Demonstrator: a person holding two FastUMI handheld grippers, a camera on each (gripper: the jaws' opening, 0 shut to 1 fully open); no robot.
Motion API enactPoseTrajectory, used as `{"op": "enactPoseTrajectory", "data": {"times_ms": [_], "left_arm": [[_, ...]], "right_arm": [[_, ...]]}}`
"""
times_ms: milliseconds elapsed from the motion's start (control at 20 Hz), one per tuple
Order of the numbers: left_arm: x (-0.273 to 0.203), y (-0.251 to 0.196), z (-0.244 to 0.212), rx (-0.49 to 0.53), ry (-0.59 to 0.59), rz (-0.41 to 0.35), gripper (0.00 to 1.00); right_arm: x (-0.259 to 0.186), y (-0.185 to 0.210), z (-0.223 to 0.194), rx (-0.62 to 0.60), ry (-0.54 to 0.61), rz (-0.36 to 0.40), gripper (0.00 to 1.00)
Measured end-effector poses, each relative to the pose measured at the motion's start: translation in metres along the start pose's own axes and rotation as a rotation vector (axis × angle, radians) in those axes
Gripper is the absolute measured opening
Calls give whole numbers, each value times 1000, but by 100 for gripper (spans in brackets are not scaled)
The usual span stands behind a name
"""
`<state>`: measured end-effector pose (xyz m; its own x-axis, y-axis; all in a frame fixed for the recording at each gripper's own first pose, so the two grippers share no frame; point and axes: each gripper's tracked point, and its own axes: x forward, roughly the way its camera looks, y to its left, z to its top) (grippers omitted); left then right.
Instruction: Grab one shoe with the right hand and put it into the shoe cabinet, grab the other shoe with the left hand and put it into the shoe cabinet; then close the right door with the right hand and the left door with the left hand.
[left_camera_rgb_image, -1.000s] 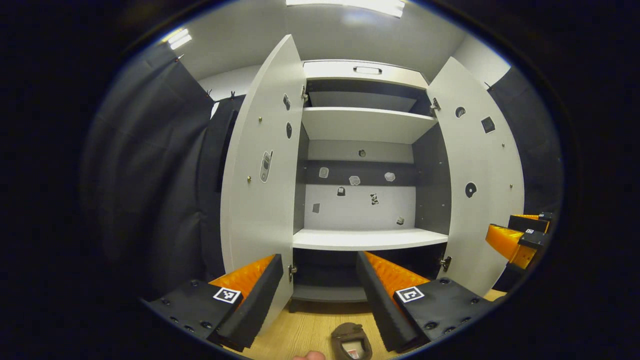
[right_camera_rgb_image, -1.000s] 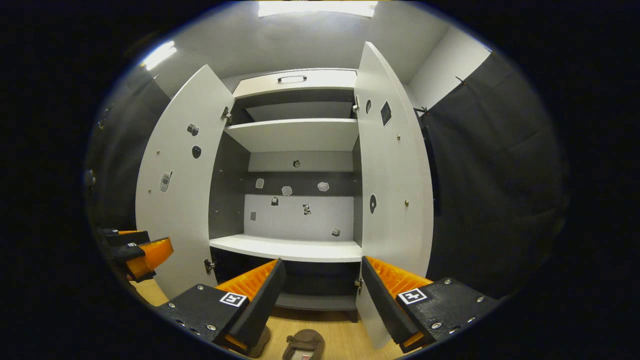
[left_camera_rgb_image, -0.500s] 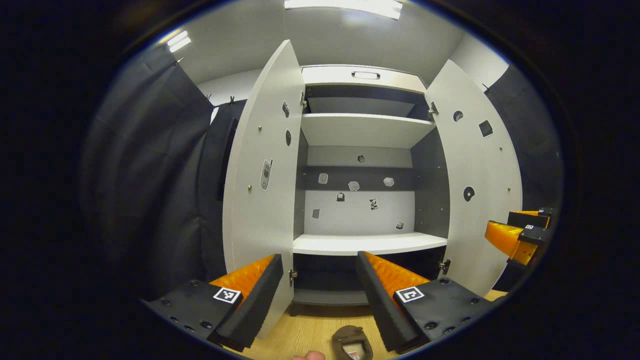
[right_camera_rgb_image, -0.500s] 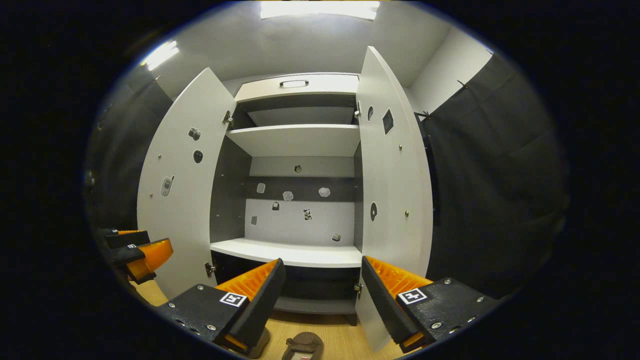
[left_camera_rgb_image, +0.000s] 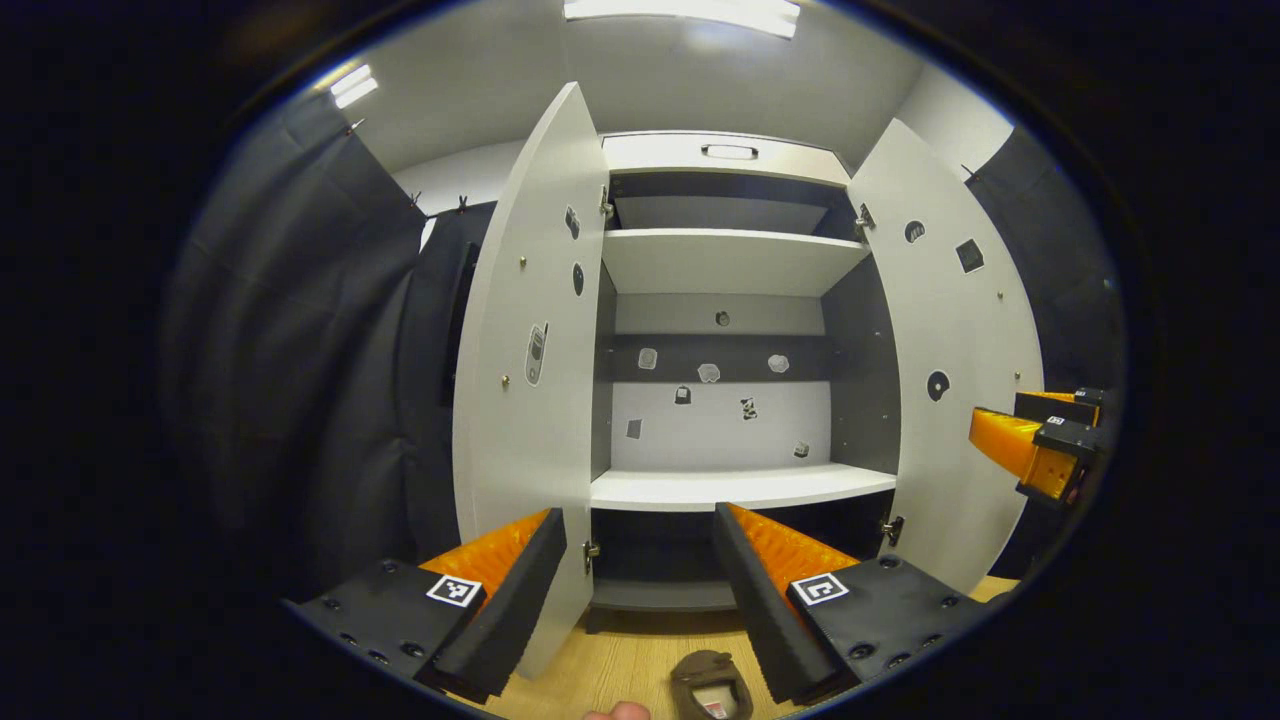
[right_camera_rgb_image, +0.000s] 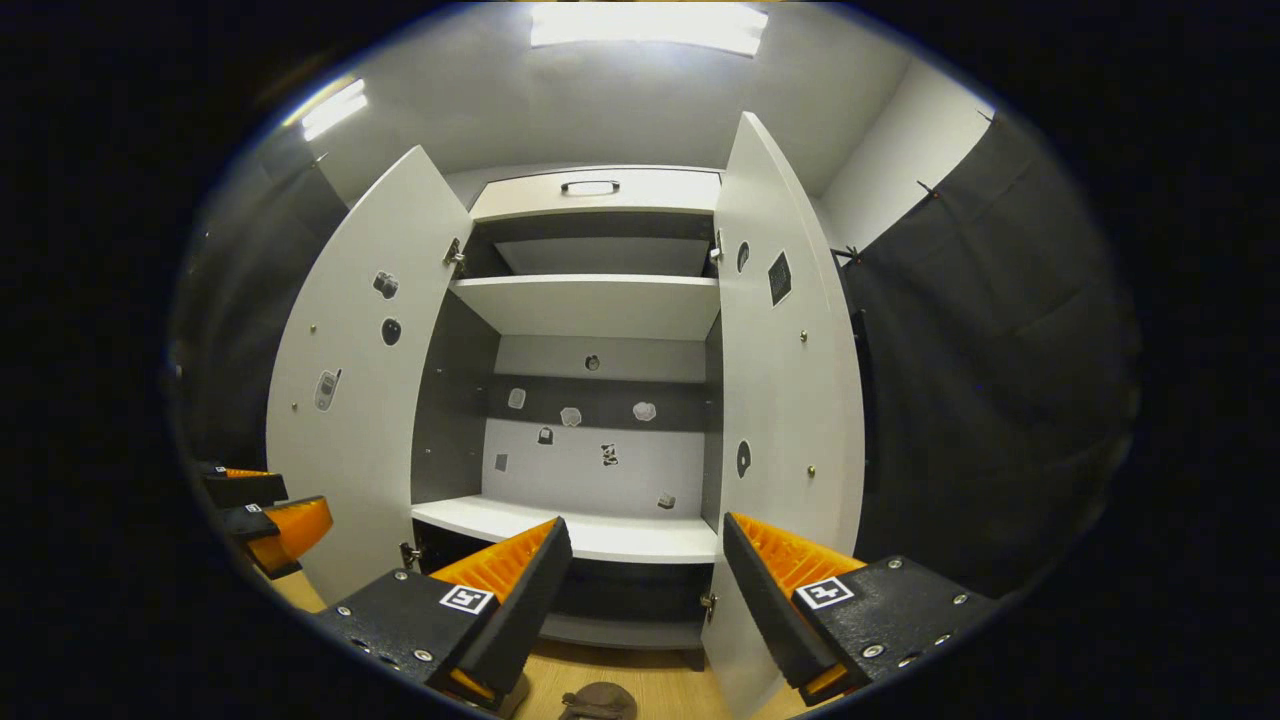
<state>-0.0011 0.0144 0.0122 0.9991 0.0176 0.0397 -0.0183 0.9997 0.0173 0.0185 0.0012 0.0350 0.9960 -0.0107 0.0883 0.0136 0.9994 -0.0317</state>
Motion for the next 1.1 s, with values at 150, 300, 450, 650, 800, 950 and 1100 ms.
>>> {"op": "enactPoseTrajectory", "data": {"times_ms": [150, 300, 450, 650, 800, 950, 1100], "left_arm": [[-2, 3, -2, -2, 6, 6, 96], [-2, 6, -4, -2, 11, 13, 96], [-3, 7, -9, -20, 26, 13, 99], [-4, 7, -15, -27, 39, 14, 99], [-6, 10, -20, -31, 53, 16, 96], [-5, 12, -26, -41, 70, 17, 96], [-6, 15, -27, -34, 72, 23, 96]], "right_arm": [[3, 4, -28, 5, 66, 8, 94], [3, 13, -74, 14, 166, 37, 94], [1, 15, -136, -38, 261, 34, 94], [-26, 22, -242, -102, 482, 64, 93], [-52, 22, -314, -104, 657, 85, 90], [-64, 19, -360, -74, 785, 77, 80], [-69, 19, -389, -58, 875, 80, 69]]}}
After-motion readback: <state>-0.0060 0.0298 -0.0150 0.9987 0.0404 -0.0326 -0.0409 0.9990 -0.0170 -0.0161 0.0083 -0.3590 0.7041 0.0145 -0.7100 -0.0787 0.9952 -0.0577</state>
